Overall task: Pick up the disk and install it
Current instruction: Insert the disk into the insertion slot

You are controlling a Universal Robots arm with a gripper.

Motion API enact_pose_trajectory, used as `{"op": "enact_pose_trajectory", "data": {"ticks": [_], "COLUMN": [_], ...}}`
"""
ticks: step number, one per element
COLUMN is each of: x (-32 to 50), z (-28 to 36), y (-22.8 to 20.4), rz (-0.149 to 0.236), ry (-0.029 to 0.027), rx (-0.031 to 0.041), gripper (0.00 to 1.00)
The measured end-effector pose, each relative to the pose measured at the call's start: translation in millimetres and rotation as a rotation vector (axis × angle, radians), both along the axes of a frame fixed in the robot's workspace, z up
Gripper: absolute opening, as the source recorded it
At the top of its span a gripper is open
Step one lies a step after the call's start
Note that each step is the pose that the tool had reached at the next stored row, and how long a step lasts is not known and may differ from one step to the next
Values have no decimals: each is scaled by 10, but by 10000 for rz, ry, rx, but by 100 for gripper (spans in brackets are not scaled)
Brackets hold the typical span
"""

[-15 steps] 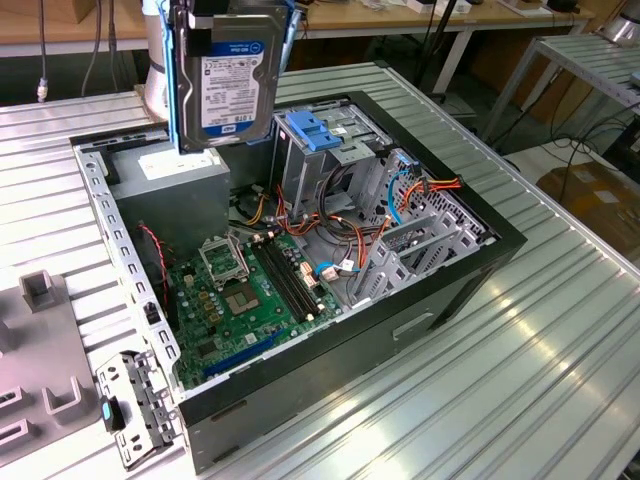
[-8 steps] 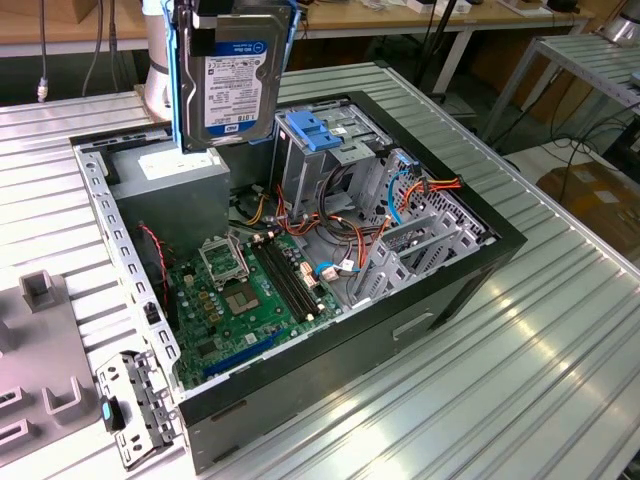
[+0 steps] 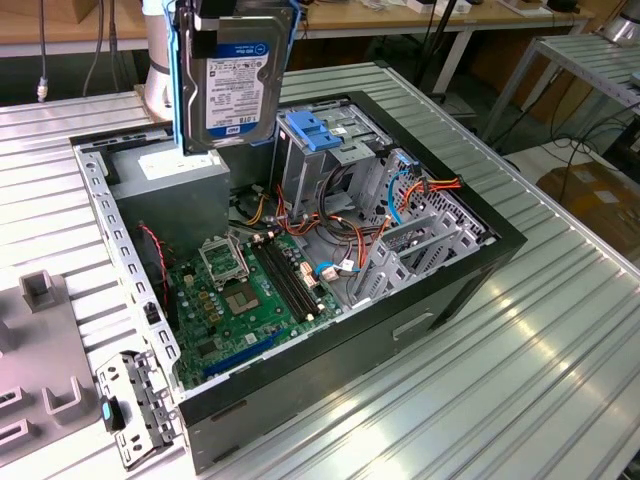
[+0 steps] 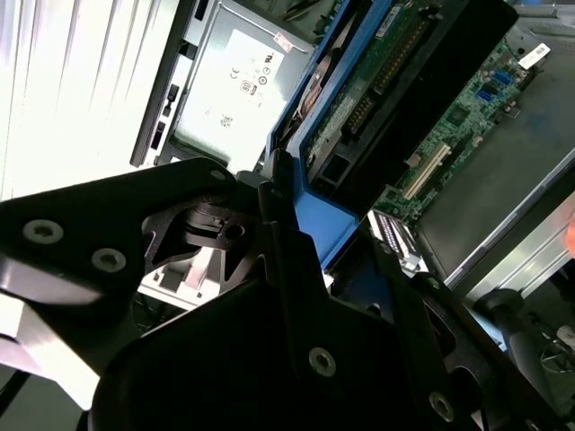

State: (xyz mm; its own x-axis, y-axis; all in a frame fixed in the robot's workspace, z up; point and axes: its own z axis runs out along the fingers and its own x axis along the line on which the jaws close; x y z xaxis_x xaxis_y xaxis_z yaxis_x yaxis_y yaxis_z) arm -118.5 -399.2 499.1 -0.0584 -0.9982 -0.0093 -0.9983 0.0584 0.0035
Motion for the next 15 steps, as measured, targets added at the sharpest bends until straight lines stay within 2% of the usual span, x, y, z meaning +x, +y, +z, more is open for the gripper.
{"op": "enact_pose_trajectory", "data": {"ticks": [6,15], "x": [1,1], "z": [0,-5], "y": [-78,-230], "rz": [0,1], "ry": [0,-2], "rx": [-1,1], "gripper": [37,37]}}
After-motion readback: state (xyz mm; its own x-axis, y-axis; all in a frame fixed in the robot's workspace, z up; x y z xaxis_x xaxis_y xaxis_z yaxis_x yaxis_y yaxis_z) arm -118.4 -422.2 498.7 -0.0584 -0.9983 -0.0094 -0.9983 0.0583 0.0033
